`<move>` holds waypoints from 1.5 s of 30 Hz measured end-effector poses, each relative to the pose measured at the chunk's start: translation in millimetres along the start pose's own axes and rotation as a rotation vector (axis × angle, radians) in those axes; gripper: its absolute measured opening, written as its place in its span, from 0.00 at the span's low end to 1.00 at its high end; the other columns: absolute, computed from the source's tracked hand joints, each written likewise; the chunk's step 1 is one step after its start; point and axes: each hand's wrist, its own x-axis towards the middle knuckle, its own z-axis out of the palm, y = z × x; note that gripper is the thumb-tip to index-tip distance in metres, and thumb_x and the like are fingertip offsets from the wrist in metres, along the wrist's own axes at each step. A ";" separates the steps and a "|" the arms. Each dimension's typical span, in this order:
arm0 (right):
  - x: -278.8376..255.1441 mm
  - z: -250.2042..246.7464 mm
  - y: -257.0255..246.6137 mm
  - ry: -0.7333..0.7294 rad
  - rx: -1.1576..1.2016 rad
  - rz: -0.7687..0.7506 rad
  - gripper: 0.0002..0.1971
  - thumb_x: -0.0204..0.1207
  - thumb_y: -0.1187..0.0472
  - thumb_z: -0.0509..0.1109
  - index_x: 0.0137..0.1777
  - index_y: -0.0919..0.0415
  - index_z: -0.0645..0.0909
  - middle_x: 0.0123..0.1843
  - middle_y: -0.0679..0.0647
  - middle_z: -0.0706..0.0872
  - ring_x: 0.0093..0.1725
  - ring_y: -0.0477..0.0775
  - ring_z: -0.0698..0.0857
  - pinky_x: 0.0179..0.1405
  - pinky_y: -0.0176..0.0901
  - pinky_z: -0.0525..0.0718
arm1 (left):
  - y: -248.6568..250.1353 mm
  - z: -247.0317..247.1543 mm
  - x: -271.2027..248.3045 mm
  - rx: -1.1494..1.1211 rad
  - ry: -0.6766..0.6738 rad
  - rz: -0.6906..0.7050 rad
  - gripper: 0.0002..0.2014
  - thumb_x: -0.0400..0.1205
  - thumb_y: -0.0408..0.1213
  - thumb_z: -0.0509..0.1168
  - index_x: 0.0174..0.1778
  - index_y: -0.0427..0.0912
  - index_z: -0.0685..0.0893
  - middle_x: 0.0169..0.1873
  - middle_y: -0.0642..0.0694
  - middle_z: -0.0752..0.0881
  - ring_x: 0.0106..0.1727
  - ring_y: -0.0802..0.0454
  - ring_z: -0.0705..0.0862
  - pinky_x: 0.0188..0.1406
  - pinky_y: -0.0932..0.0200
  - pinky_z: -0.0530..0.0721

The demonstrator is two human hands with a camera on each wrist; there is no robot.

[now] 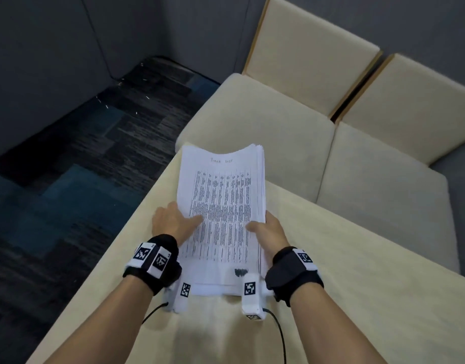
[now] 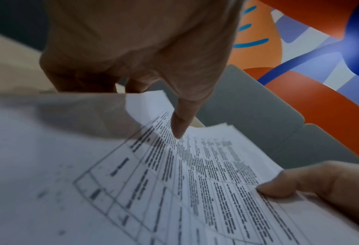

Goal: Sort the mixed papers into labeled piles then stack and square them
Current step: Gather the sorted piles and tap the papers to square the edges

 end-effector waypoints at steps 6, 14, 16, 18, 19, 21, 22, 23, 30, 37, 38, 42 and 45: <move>-97.6 -61.1 3.7 -0.079 0.197 -0.159 0.18 0.80 0.74 0.69 0.65 0.55 0.83 0.58 0.51 0.92 0.58 0.51 0.90 0.48 0.36 0.88 | 7.5 6.6 -62.3 -0.816 -0.326 0.073 0.45 0.62 0.46 0.85 0.74 0.41 0.73 0.66 0.51 0.83 0.68 0.48 0.82 0.73 0.40 0.75; -170.4 -114.3 -10.2 0.240 0.282 -0.555 0.19 0.77 0.64 0.76 0.67 0.63 0.81 0.57 0.53 0.92 0.57 0.46 0.90 0.55 0.38 0.86 | 67.2 -24.8 -178.2 -1.013 -0.354 0.626 0.27 0.68 0.34 0.79 0.63 0.42 0.83 0.55 0.44 0.91 0.57 0.46 0.90 0.53 0.52 0.89; -179.6 -112.4 -12.9 0.380 0.385 -0.620 0.13 0.77 0.65 0.76 0.61 0.64 0.83 0.49 0.48 0.93 0.49 0.41 0.91 0.47 0.32 0.85 | 73.9 -23.7 -196.7 -1.022 -0.309 0.684 0.25 0.66 0.34 0.80 0.59 0.44 0.85 0.52 0.44 0.92 0.55 0.44 0.90 0.51 0.49 0.89; -184.8 -114.6 -9.4 0.413 0.476 -0.659 0.09 0.77 0.68 0.75 0.56 0.60 0.84 0.44 0.42 0.93 0.47 0.39 0.90 0.44 0.30 0.85 | 76.7 -25.1 -207.8 -1.001 -0.247 0.772 0.26 0.64 0.34 0.82 0.58 0.43 0.85 0.52 0.44 0.92 0.55 0.46 0.90 0.52 0.50 0.89; -186.7 -116.5 -3.8 0.412 0.478 -0.669 0.11 0.76 0.69 0.75 0.56 0.60 0.84 0.46 0.42 0.93 0.48 0.40 0.91 0.46 0.32 0.86 | 75.6 -23.3 -208.4 -0.981 -0.221 0.792 0.28 0.64 0.33 0.82 0.60 0.39 0.83 0.52 0.44 0.91 0.55 0.47 0.90 0.52 0.52 0.89; -184.6 -119.7 16.5 0.405 0.421 -0.652 0.16 0.73 0.69 0.78 0.60 0.63 0.83 0.52 0.50 0.93 0.53 0.47 0.91 0.50 0.38 0.88 | 67.1 -18.8 -206.5 -0.983 -0.192 0.742 0.33 0.63 0.31 0.83 0.64 0.33 0.81 0.55 0.40 0.90 0.57 0.47 0.90 0.54 0.53 0.89; -181.3 -120.3 30.4 0.392 0.376 -0.619 0.19 0.71 0.67 0.81 0.61 0.64 0.83 0.53 0.54 0.92 0.53 0.50 0.91 0.50 0.41 0.88 | 61.7 -15.5 -206.1 -0.952 -0.218 0.715 0.34 0.63 0.31 0.84 0.64 0.33 0.81 0.56 0.38 0.89 0.57 0.46 0.89 0.55 0.53 0.89; -177.5 -120.1 45.1 0.379 0.340 -0.579 0.22 0.68 0.64 0.84 0.60 0.64 0.83 0.53 0.55 0.92 0.53 0.52 0.91 0.51 0.45 0.88 | 55.3 -9.9 -206.0 -0.957 -0.264 0.658 0.30 0.65 0.31 0.84 0.62 0.34 0.83 0.56 0.37 0.89 0.57 0.45 0.89 0.54 0.53 0.89; -172.9 -122.2 85.5 0.376 0.252 -0.457 0.29 0.68 0.67 0.83 0.67 0.60 0.76 0.61 0.53 0.88 0.60 0.49 0.86 0.61 0.45 0.85 | 46.5 20.1 -215.5 -0.874 -0.299 0.541 0.23 0.78 0.20 0.69 0.30 0.56 0.93 0.29 0.61 0.90 0.33 0.70 0.86 0.42 0.68 0.86; -193.0 -135.9 104.6 0.135 0.822 -0.278 0.30 0.74 0.59 0.77 0.77 0.59 0.75 0.73 0.59 0.83 0.71 0.58 0.82 0.72 0.58 0.77 | 49.8 14.4 -211.8 -1.261 -0.592 0.508 0.22 0.83 0.35 0.66 0.75 0.39 0.76 0.70 0.39 0.82 0.71 0.41 0.81 0.69 0.39 0.80; -197.4 -138.0 99.6 0.076 0.894 -0.286 0.25 0.77 0.63 0.72 0.75 0.60 0.77 0.72 0.61 0.83 0.71 0.61 0.82 0.73 0.61 0.76 | 48.9 18.5 -213.6 -1.242 -0.663 0.475 0.23 0.84 0.35 0.64 0.77 0.39 0.75 0.71 0.39 0.81 0.72 0.40 0.80 0.68 0.39 0.80; -212.9 -164.7 71.3 0.166 0.819 -0.408 0.22 0.80 0.71 0.69 0.74 0.65 0.78 0.69 0.61 0.85 0.70 0.61 0.83 0.70 0.57 0.81 | 48.2 11.5 -202.9 -1.238 -0.506 0.381 0.26 0.77 0.31 0.70 0.73 0.35 0.78 0.66 0.39 0.85 0.64 0.44 0.85 0.64 0.46 0.85; -221.9 -190.4 59.0 0.291 0.700 -0.502 0.21 0.77 0.73 0.72 0.70 0.77 0.77 0.64 0.66 0.88 0.64 0.61 0.87 0.66 0.53 0.85 | 44.6 -14.1 -176.3 -1.156 -0.411 0.404 0.22 0.76 0.30 0.71 0.68 0.31 0.82 0.63 0.36 0.86 0.60 0.44 0.88 0.64 0.48 0.85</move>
